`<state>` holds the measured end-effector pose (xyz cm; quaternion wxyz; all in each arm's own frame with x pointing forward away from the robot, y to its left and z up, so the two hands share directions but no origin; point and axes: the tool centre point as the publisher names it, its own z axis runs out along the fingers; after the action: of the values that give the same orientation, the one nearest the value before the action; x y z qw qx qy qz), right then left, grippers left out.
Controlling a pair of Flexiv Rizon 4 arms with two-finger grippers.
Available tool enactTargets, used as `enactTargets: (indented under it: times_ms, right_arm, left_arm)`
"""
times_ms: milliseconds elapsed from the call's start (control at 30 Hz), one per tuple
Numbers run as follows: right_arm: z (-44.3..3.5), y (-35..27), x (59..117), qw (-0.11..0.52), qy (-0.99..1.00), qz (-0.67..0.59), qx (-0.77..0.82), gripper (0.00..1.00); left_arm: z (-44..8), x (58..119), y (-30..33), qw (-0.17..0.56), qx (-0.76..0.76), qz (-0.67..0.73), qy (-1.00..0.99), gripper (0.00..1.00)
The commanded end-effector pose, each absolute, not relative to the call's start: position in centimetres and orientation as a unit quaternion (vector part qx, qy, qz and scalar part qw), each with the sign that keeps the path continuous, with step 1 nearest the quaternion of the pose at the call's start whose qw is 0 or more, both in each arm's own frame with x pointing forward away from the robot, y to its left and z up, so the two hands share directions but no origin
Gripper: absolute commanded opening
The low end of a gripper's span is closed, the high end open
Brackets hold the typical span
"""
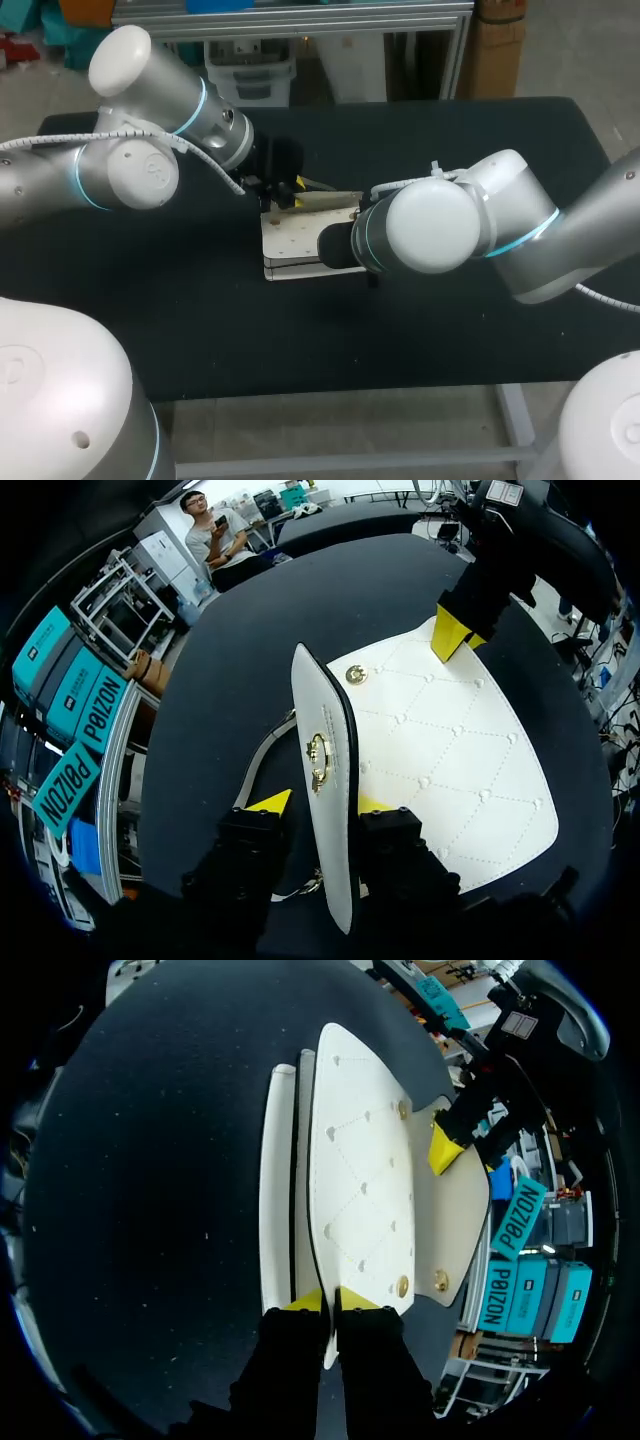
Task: Pick up the bag, open it, inspect its contents, close it, and place it on the opposite side
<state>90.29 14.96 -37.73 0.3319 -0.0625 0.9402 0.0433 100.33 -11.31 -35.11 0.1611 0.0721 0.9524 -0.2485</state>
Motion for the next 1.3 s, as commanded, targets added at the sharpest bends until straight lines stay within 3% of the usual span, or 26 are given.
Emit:
enactTargets:
  times_ms: [33, 133, 233, 700, 733, 767, 800, 1300]
  right_arm:
    - [-37.8, 14.9, 90.3, 0.333, 0.940, 0.045, -0.063, 0.00]
    - [-37.8, 14.9, 90.3, 0.333, 0.940, 0.045, -0.063, 0.00]
    - [-37.8, 14.9, 90.3, 0.333, 0.940, 0.045, -0.063, 0.00]
    - [-37.2, 15.0, 90.2, 0.343, 0.936, 0.036, -0.068, 0.01]
    - [-36.9, 15.0, 90.2, 0.347, 0.935, 0.035, -0.068, 0.22]
    - [-36.6, 15.0, 90.2, 0.350, 0.934, 0.034, -0.068, 0.54]
    - [-36.1, 14.9, 90.1, 0.354, 0.932, 0.034, -0.067, 1.00]
    - [-30.4, 13.7, 88.8, 0.401, 0.913, 0.059, -0.056, 1.00]
  left_arm:
    - [-35.1, 100.7, -11.5, 0.156, 0.071, -0.243, 0.955, 0.25]
    - [-35.1, 100.7, -11.5, 0.155, 0.071, -0.242, 0.955, 0.21]
    - [-35.2, 100.8, -11.4, 0.154, 0.070, -0.242, 0.956, 0.00]
    - [-35.1, 100.4, -11.3, 0.149, 0.075, -0.248, 0.954, 0.00]
    - [-35.0, 100.4, -11.3, 0.149, 0.075, -0.249, 0.954, 0.00]
    - [-35.0, 100.3, -11.3, 0.150, 0.075, -0.249, 0.954, 0.00]
    - [-34.9, 100.2, -11.3, 0.151, 0.075, -0.249, 0.954, 0.00]
    - [-32.3, 99.4, -11.2, 0.167, 0.046, -0.254, 0.951, 0.00]
